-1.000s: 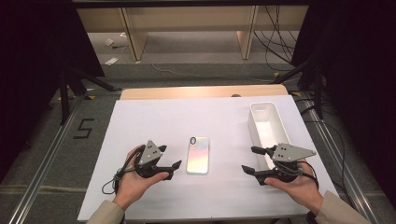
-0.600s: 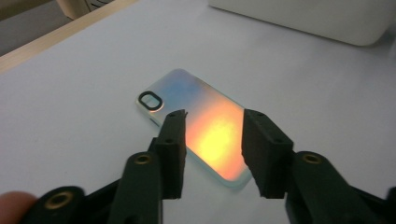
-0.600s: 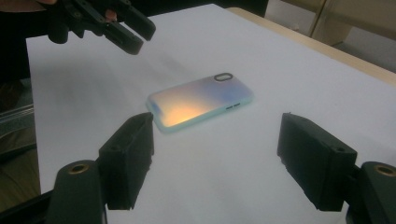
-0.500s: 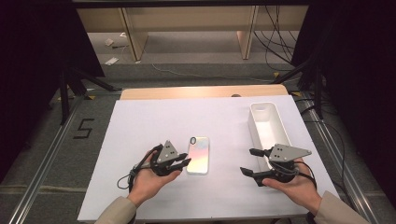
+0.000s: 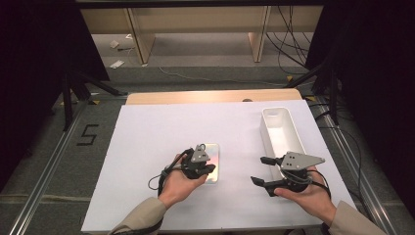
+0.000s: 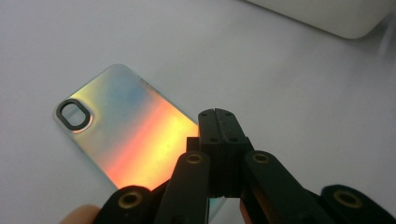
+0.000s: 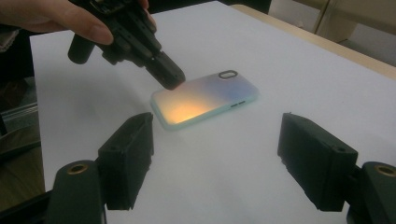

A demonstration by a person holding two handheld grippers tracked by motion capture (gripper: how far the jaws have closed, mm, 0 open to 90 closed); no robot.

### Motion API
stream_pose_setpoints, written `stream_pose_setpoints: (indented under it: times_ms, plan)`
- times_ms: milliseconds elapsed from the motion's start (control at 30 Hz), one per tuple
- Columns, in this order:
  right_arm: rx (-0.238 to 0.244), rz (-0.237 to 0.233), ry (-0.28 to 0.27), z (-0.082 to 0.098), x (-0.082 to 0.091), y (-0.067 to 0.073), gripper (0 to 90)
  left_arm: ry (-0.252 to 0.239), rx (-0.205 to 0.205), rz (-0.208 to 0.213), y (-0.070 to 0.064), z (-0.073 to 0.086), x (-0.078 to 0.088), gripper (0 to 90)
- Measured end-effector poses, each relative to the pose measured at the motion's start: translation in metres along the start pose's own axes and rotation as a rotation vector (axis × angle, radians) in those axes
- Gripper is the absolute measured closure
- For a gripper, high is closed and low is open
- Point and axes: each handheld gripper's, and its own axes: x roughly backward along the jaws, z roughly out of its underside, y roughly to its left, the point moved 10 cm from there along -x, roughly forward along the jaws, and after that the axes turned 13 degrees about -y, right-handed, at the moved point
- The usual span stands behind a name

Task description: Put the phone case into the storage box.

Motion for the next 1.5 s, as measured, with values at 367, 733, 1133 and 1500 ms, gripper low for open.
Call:
stream_pose_setpoints:
  times_ms: [367,733,1133,1500]
  plan:
    - [-0.006,-0.004,0.007,0.001,0.0,0.001,27.9,0.097,-0.021,0.001,-0.007,0.009,-0.026,89.7]
    - [-0.013,-0.009,0.003,0.002,0.0,0.001,27.9,0.132,-0.042,0.028,-0.016,0.014,-0.042,89.7]
    - [-0.018,-0.008,0.001,0.001,0.001,0.001,27.9,0.187,-0.048,0.034,-0.013,0.023,-0.038,89.7]
    - [-0.025,-0.007,0.002,0.002,0.002,0.0,27.9,0.221,-0.028,0.021,-0.006,0.033,-0.023,89.8]
